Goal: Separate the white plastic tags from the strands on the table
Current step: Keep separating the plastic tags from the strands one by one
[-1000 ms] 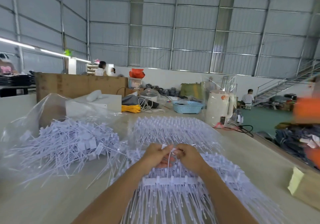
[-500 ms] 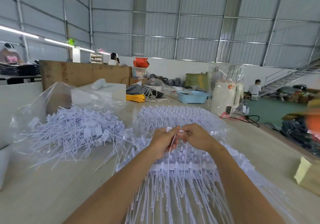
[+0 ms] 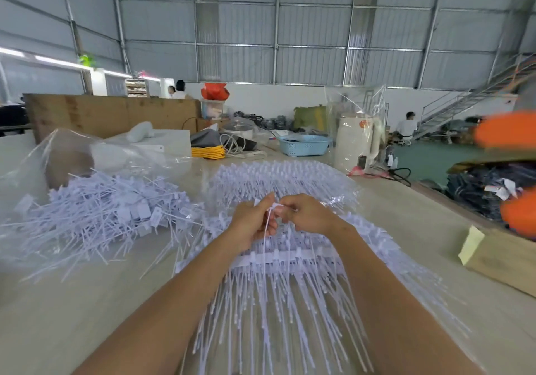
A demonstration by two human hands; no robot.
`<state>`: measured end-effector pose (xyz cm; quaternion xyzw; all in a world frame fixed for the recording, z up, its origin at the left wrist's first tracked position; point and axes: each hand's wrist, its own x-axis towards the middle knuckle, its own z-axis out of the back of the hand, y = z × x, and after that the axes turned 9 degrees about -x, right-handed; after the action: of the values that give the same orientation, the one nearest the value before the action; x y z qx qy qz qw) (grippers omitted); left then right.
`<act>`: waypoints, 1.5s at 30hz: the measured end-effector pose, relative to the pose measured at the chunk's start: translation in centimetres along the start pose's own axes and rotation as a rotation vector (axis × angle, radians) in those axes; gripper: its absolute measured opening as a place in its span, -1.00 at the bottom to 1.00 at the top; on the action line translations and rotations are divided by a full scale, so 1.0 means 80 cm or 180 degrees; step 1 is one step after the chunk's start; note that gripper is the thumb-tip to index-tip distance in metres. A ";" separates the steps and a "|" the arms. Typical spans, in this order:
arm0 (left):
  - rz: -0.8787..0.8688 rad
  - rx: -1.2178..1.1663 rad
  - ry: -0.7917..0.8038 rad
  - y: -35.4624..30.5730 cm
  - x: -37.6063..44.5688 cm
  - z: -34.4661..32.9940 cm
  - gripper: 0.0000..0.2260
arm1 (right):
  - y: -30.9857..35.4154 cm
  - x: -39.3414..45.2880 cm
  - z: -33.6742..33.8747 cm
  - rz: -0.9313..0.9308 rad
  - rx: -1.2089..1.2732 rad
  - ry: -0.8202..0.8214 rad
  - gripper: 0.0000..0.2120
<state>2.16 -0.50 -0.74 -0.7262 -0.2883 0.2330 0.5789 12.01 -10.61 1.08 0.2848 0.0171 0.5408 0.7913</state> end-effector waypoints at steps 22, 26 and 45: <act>0.1304 -0.2443 0.2109 -0.087 -0.016 0.029 -0.53 | -0.030 -0.029 0.004 -0.0253 -0.1050 -0.0981 -0.72; 0.0232 -0.1474 0.1887 -0.118 -0.026 0.035 -0.62 | -0.030 -0.033 0.003 -0.0410 0.0059 -0.0809 -0.69; 0.0162 0.0602 0.0374 0.025 -0.001 0.010 -0.87 | -0.026 -0.048 0.070 -0.0435 0.0411 -0.2064 -0.85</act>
<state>1.88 -0.33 -2.86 -0.6878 -0.2120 0.2309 0.6547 14.06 -16.88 3.69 0.4898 -0.1822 0.3655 0.7703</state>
